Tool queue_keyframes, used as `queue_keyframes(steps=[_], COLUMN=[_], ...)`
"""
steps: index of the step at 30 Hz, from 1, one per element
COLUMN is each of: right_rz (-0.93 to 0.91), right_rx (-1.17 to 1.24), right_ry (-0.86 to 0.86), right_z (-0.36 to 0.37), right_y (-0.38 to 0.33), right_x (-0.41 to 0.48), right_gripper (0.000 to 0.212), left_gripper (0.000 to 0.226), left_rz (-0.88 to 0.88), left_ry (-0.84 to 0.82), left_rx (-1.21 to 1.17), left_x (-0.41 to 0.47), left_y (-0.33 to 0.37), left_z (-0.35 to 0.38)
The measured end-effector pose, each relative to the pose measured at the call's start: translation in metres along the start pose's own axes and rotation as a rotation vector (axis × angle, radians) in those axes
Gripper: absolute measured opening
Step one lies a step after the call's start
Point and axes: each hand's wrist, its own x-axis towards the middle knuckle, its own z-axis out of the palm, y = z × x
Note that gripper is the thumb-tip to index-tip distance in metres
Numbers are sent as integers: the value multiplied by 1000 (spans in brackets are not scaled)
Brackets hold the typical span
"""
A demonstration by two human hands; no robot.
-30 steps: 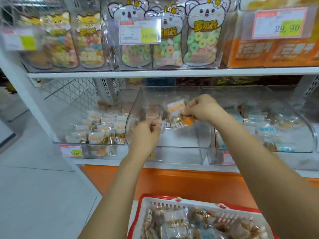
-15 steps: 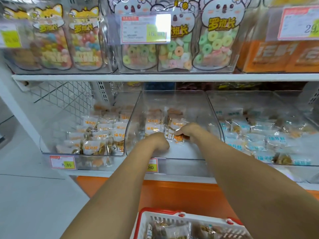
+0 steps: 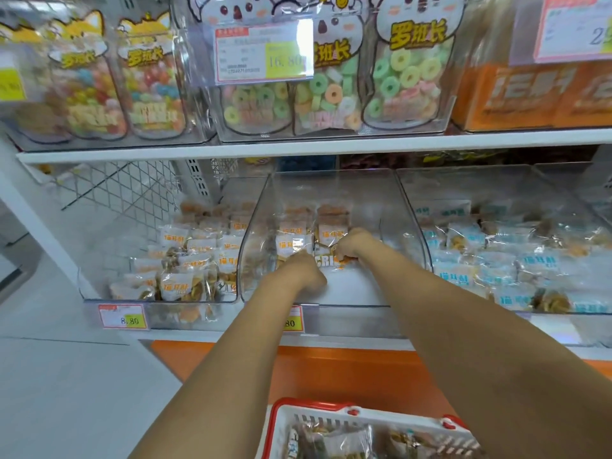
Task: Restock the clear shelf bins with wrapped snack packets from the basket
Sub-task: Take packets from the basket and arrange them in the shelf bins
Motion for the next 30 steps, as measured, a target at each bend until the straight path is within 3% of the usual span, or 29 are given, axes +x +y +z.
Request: queue_keyframes(steps=[1,3,6,8,11,13,15,19,22,25,28,30], right_rz=[-21,-50,-63,-112,-216,-319,-370,-339,-184,-33,63,126], right_rx=[-23,-17,233,423,592,678,595,456,163,-143,-269,-194], right_ry=[1,25,81,144,234,237,241,58,-202,-423,-532,-558], right_z=[-1,-3,-11,-18,-25,-22,-13,28,77,117,148,168], right_y=[0,3,8,11,17,31,51,100,143,176,204,224], right_x=[-4,-15,-38,-58,-100,-132,-165,-204,-209,-220,-234,-238], right_gripper=[15,28,32,21,14,21,34,41,32,25,56,72], left_gripper=[40,31,22,28,38,42,42,33,29,25,37,36], left_rz=[2,16,145,272,443,454,411,212,59,43,6,-23], left_ry=[-2,54,397,676,835,762,609,54,-321,-437,-410,-379], left_rx=[3,-40,-236,-388,-484,-440,-292,-144,-139,-179,-204,-231], left_x=[-6,-18,-54,-89,-139,-155,-159,-161,-173,-193,-208,-209], left_y=[1,2,9,16,17,12,6,-12,-30,-36,-31,-30], left_z=[-2,-5,-6,-3,15,38,69,137,184,217,229,232])
